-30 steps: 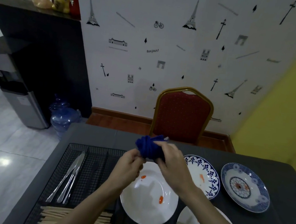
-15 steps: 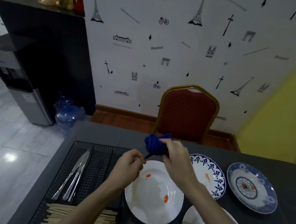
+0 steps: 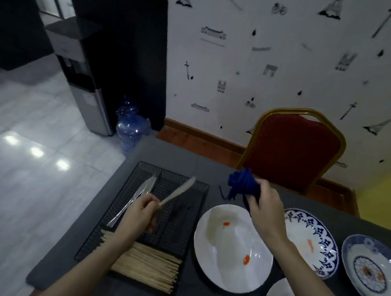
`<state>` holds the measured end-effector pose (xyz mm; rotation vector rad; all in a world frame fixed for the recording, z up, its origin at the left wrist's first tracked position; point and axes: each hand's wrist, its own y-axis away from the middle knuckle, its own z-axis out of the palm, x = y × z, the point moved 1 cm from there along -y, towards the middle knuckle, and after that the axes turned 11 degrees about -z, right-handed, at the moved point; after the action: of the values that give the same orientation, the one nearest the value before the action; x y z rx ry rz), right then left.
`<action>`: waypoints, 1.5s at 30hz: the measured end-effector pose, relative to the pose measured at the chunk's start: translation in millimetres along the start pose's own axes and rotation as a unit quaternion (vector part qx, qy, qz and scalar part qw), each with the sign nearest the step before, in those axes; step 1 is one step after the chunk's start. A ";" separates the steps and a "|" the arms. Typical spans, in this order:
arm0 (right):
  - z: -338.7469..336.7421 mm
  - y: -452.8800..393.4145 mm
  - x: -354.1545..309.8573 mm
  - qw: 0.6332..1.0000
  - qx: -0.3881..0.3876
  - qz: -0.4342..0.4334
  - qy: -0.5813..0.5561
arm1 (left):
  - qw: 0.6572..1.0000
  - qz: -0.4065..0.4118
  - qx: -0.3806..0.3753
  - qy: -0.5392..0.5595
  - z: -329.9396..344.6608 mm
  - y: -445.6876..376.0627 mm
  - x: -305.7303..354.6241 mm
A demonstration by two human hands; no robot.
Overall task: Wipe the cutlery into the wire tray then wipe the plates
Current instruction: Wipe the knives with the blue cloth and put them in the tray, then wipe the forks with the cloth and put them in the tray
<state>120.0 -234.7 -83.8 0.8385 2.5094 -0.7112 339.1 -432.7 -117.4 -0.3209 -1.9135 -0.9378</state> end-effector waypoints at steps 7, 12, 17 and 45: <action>44.9 18.0 -33.5 0.997 -0.054 -0.034 -0.051 | 0.988 -0.063 0.140 -0.030 -26.4 -45.6 -59.4; 46.5 25.9 -36.0 0.995 -0.071 -0.043 -0.058 | 0.978 -0.116 0.160 -0.068 -30.3 -66.9 -79.6; 40.3 42.5 -26.7 0.994 -0.093 -0.037 -0.042 | 0.975 -0.105 0.142 -0.133 -32.4 -72.3 -78.2; -154.5 294.1 80.0 0.924 0.190 0.332 0.020 | 0.675 0.404 -0.210 -0.581 301.7 67.7 -53.8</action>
<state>217.2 92.4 -101.6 1.7328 1.9220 -0.9360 212.2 -160.4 -208.2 -2.2934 -2.1116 -0.4900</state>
